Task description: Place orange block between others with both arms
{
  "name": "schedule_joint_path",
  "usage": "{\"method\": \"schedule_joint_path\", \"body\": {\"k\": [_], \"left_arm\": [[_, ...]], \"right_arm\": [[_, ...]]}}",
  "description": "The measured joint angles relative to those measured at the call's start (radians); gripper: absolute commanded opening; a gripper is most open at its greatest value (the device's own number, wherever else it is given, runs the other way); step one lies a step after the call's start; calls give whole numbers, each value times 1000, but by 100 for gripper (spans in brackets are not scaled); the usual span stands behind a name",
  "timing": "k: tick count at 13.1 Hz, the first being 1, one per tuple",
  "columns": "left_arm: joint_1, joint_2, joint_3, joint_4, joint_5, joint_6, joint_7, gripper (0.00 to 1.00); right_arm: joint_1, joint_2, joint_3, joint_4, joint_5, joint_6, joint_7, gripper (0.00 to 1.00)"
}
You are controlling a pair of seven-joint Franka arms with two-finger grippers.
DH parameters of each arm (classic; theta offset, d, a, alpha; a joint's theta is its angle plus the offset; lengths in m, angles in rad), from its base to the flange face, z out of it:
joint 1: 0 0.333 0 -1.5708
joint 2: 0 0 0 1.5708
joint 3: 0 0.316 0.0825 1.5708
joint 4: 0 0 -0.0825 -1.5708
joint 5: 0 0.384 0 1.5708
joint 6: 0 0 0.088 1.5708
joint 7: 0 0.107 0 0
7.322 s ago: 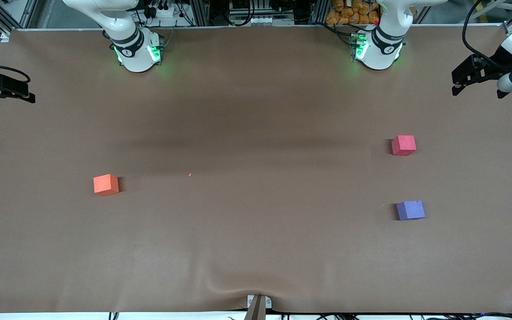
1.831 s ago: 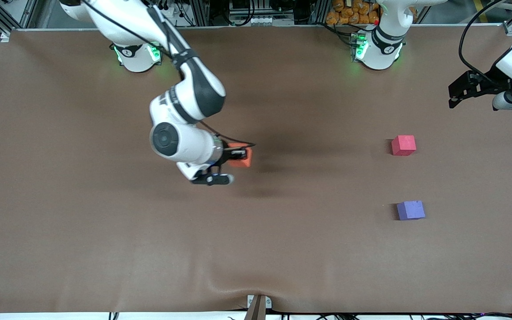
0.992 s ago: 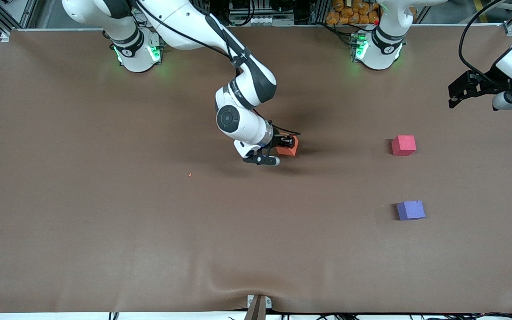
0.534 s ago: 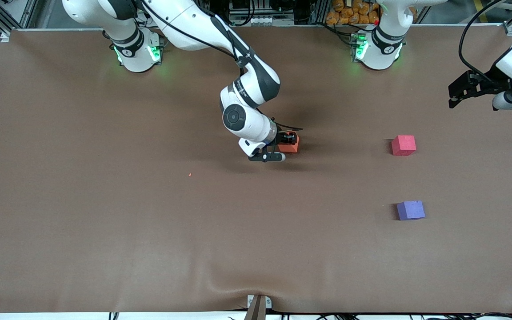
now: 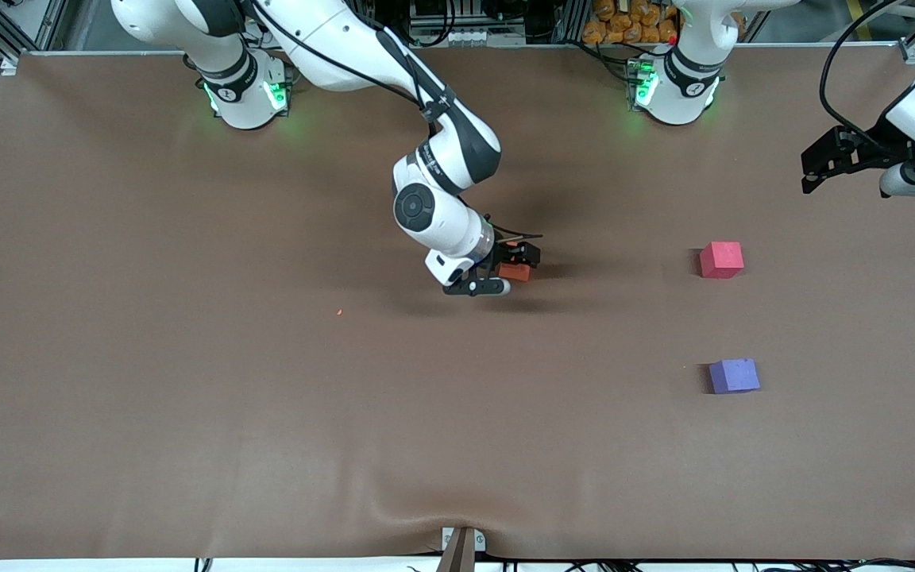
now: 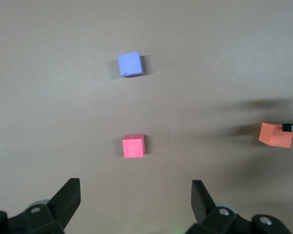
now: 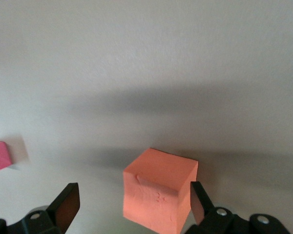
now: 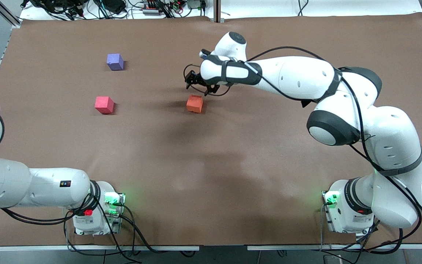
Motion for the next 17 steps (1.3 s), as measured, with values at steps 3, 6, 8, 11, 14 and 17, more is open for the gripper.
{"method": "schedule_joint_path", "body": {"k": [3,6,8,11,14,17], "left_arm": [[0,0,-1,0,0,0,0,100],[0,0,-2,0,0,0,0,100],[0,0,-3,-1,0,0,0,100],[0,0,-4,-1,0,0,0,100],[0,0,-4,-1,0,0,0,100],[0,0,-4,-1,0,0,0,100]], "right_arm": [[-104,-124,-10,20,-162,-297,-6,100],[-247,-316,-9,28,-381,-683,-8,100],[-363,-429,2,28,-430,-868,-11,100],[-569,-561,41,27,-542,-992,-46,100],[-744,-653,54,25,-596,-1069,-204,100],[-824,-698,54,22,-708,-1078,-410,100]]}}
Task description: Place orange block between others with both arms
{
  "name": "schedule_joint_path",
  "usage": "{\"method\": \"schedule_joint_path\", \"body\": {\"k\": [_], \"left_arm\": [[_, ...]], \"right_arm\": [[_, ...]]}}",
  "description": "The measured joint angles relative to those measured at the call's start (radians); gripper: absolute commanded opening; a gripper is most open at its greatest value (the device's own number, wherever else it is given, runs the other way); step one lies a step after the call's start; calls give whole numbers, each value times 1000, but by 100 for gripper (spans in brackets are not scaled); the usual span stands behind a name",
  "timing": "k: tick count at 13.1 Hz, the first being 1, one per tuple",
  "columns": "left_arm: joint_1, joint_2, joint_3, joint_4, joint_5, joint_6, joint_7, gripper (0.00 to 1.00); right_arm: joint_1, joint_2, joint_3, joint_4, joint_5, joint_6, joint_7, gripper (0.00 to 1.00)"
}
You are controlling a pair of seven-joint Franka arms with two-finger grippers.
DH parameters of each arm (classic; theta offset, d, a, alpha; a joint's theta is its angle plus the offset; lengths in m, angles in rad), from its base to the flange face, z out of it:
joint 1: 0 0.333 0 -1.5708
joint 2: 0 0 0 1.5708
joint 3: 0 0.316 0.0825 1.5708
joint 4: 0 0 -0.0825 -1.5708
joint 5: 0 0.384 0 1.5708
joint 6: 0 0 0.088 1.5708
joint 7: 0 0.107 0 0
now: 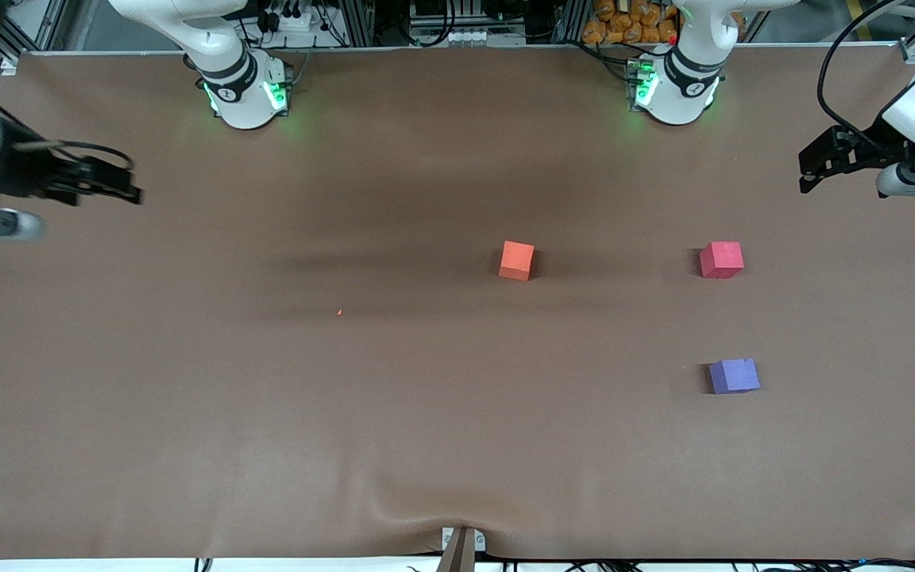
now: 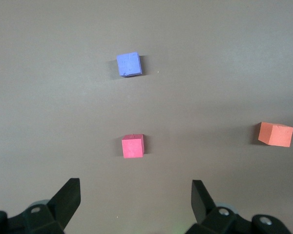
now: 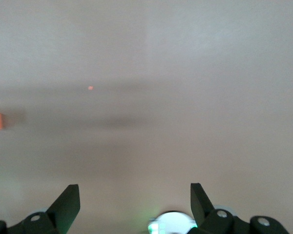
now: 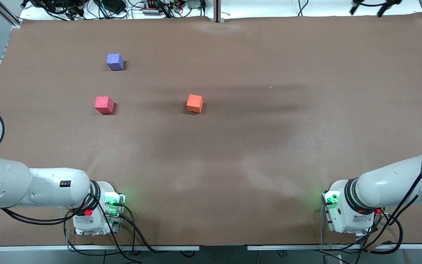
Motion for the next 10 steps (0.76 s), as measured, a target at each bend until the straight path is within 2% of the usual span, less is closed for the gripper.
{"method": "schedule_joint_path", "body": {"k": [4,10], "left_arm": [[0,0,0,0,0,0,0,100],[-3,0,-2,0,0,0,0,100]], "right_arm": [[-11,-5,0,-2,-39,0,-77,100],[-18,-5,-38,-2,-50,1,-135,100]]}}
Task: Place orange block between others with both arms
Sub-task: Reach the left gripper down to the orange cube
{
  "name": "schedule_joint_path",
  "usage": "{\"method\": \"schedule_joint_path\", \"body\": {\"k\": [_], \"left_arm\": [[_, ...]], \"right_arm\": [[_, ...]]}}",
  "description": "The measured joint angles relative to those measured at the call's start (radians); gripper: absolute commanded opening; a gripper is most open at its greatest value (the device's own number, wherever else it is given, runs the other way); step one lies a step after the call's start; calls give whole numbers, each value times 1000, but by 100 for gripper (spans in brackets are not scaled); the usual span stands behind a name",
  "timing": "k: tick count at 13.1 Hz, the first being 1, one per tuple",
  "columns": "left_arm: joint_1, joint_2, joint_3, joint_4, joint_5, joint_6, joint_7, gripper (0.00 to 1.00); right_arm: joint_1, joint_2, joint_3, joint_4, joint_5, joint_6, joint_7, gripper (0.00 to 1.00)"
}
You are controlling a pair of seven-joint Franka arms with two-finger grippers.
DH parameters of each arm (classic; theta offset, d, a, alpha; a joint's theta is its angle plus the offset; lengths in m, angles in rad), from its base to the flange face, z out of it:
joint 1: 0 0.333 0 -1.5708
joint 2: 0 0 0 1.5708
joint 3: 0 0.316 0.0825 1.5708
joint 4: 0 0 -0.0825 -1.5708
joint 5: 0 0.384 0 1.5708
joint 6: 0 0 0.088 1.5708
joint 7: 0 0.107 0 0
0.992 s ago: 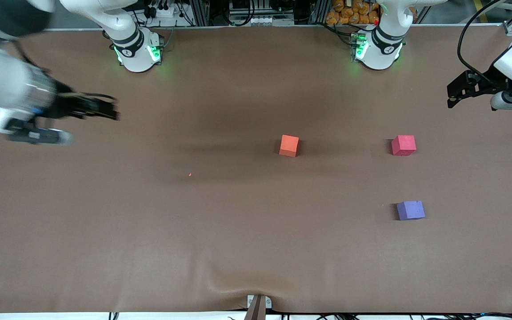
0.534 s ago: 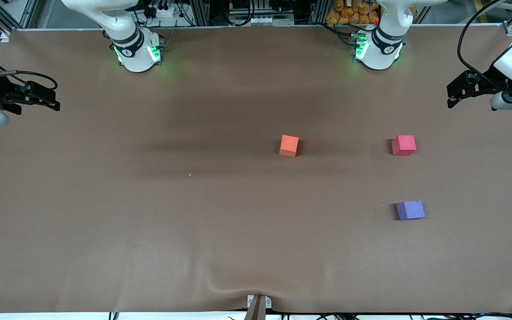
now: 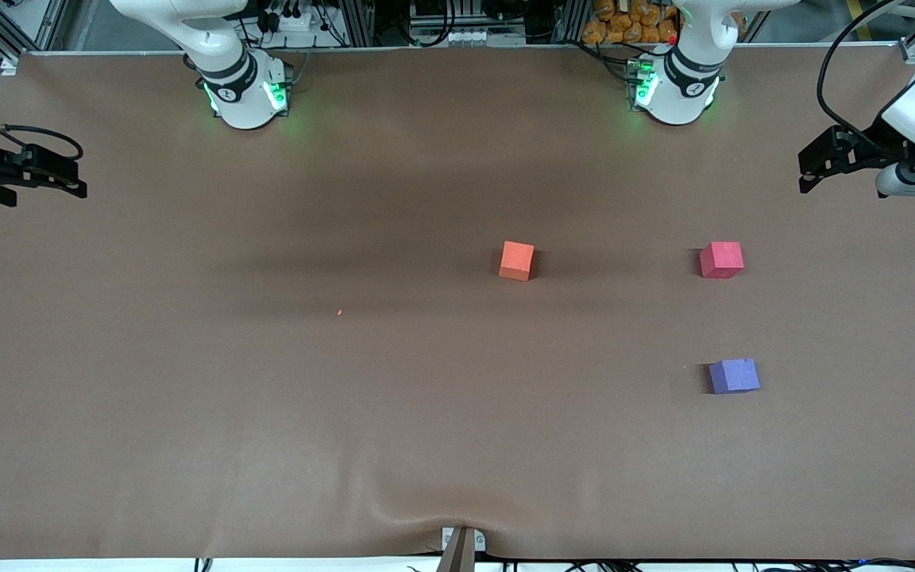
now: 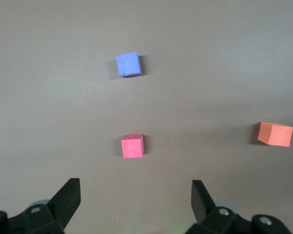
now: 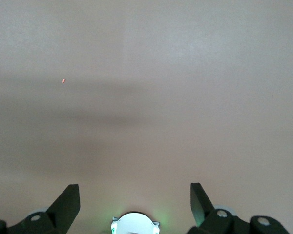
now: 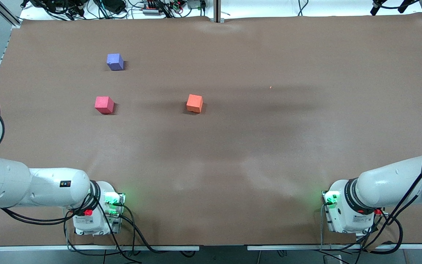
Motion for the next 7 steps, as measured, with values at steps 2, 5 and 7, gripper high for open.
{"method": "schedule_joint_path", "body": {"k": [2,5,7], "left_arm": [[-1,0,-2,0,0,0,0,100],[-1,0,-2,1,0,0,0,100],[0,0,-1,2,0,0,0,100]], "right_arm": [[0,0,-4,0,0,0,0,100],[1,0,0,0,0,5,-2,100],[1,0,3,0,0,5,-2,100]]}}
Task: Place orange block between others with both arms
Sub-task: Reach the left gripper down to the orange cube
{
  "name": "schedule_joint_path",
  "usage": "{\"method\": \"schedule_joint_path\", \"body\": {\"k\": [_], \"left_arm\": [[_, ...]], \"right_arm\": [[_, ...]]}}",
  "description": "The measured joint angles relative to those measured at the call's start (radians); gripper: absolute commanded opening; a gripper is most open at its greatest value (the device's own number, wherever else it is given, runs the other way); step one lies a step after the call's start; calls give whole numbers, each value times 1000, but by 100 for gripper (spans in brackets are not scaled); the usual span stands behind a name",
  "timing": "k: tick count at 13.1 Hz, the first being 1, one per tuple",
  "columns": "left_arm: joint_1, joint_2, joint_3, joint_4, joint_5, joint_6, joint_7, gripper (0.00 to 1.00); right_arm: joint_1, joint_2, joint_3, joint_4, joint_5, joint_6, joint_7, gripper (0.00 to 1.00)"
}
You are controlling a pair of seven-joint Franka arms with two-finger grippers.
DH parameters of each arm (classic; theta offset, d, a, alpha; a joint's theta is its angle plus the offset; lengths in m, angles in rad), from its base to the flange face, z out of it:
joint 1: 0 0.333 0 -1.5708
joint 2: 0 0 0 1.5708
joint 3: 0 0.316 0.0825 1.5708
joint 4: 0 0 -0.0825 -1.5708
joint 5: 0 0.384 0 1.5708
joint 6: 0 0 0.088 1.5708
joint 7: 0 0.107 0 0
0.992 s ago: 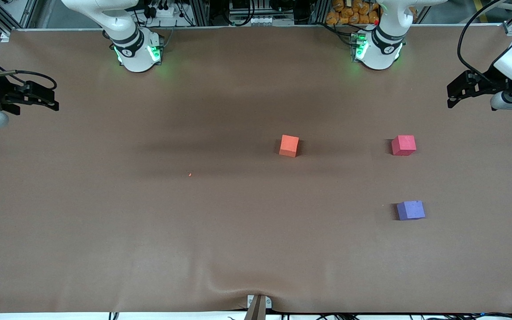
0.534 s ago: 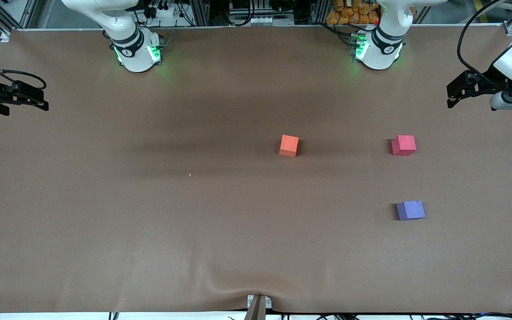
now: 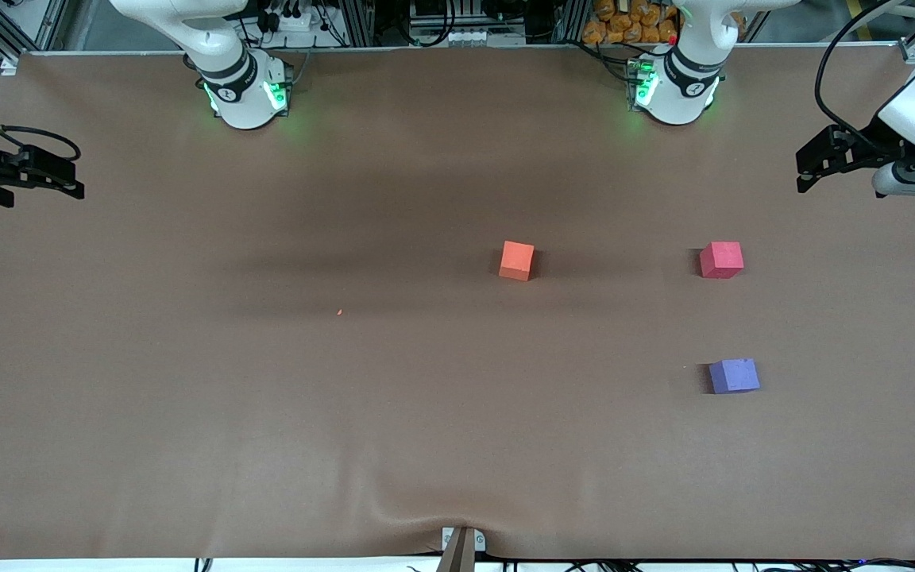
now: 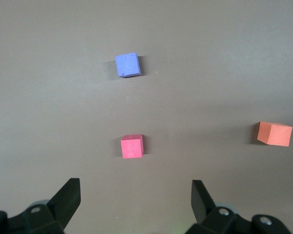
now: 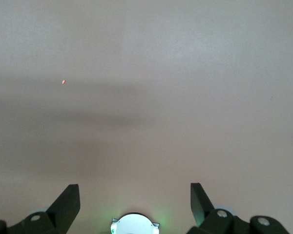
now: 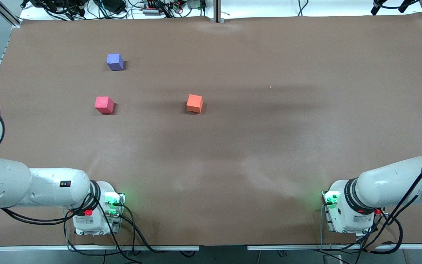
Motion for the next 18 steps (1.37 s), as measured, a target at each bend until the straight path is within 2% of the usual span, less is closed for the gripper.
{"method": "schedule_joint_path", "body": {"k": [13,15,18], "left_arm": [[0,2,3,5,-18,-1,0,100],[-20,23,-22,-4,-45,0,-15,100],[-77,108,-120,-8,-48,30,-186,100]], "right_arm": [[14,0,12,0,1,2,-2,100],[16,0,12,0,1,4,-2,100],[18,0,13,0,1,6,-2,100]]}}
